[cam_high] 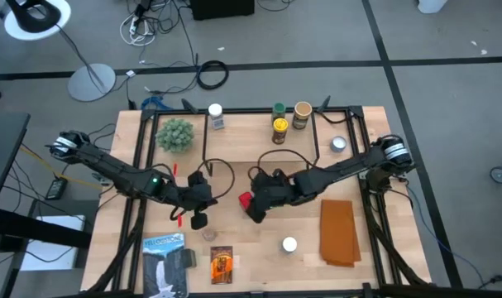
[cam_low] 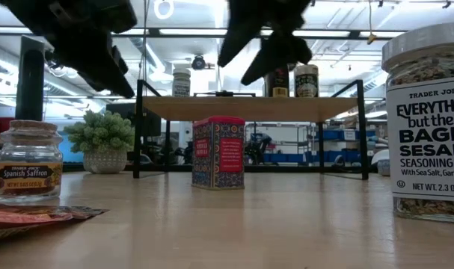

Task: Shelf spices
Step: Put the red seasoning can onto the shelf

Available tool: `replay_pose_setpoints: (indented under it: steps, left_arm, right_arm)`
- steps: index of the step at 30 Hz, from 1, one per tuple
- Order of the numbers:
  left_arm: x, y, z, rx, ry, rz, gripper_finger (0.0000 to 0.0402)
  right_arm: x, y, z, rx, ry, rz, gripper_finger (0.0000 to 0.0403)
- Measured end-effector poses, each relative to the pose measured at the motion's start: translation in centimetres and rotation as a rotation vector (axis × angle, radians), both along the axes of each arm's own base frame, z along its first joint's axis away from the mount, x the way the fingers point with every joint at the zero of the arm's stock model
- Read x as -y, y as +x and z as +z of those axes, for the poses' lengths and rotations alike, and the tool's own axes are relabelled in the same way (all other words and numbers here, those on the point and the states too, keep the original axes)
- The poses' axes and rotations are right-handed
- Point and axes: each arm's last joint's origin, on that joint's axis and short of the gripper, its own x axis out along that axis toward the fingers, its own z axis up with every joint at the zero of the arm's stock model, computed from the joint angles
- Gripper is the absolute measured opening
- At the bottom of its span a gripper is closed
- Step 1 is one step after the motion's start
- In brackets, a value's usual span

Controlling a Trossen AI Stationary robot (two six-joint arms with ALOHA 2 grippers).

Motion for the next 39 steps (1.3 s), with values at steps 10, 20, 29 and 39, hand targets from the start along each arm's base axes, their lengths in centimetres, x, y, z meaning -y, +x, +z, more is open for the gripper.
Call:
replay_pose_setpoints:
  steps: [10,20,29,39]
  left_arm:
    - [-1.6,-4.5,-1.5,0.261,-0.079,-0.079,0.0015]
    - [-1.9,-5.2,-1.8,0.310,-0.105,-0.099,0.0015]
    - [-1.9,-5.2,-1.8,0.309,-0.106,-0.098,0.0015]
    - [-1.8,-5.2,-1.8,0.308,-0.107,-0.100,0.0015]
  right_arm:
    - [1.7,4.4,-2.1,-0.298,0.107,-0.035,0.0258]
    - [2.0,5.7,-1.8,-0.244,0.104,-0.031,0.0259]
    - [1.7,6.1,-1.5,-0.215,0.079,0.075,0.0258]
    - [1.1,6.3,-1.5,-0.218,0.099,0.204,0.0289]
